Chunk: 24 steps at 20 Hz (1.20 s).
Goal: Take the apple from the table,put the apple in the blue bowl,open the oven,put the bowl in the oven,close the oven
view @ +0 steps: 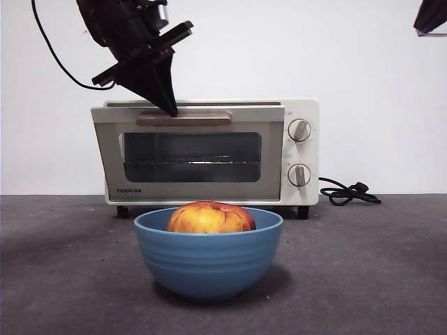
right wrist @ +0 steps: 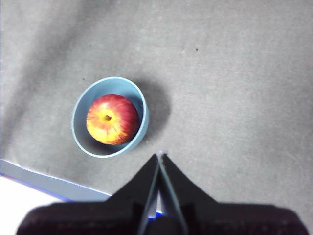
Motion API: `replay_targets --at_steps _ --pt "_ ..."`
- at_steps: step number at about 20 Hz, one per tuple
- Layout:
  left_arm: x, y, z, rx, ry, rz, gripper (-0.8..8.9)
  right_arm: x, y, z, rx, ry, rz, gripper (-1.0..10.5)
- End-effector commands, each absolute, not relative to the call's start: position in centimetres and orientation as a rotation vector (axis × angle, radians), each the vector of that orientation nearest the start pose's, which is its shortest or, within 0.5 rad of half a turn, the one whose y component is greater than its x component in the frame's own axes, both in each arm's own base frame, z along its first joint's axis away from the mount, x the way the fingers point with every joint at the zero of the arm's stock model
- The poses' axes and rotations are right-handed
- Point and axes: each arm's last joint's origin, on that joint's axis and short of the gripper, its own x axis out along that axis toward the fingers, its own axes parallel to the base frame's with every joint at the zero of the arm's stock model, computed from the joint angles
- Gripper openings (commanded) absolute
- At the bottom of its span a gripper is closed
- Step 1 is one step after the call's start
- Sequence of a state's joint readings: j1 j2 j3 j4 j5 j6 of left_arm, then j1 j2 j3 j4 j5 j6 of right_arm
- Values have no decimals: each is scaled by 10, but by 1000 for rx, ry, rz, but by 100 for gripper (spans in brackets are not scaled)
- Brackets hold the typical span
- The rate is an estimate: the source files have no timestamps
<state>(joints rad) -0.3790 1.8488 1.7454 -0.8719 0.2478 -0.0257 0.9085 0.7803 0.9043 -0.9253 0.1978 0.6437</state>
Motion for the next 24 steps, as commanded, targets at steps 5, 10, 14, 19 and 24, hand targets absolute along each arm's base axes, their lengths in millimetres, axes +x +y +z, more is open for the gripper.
replay_targets --at_steps 5,10,14,19,24 --pt "365 -169 283 139 1084 -518 -6 88 104 307 148 872 429 -7" --pt "357 -178 283 162 1102 -513 -6 88 104 307 118 864 440 -7" --pt "353 -184 284 181 1100 -505 -6 88 104 307 104 860 446 -7" --pt "348 -187 279 177 1112 -498 -6 88 103 307 76 847 447 -7" --pt "338 -180 278 171 1101 -470 -6 89 102 307 29 810 412 -7"
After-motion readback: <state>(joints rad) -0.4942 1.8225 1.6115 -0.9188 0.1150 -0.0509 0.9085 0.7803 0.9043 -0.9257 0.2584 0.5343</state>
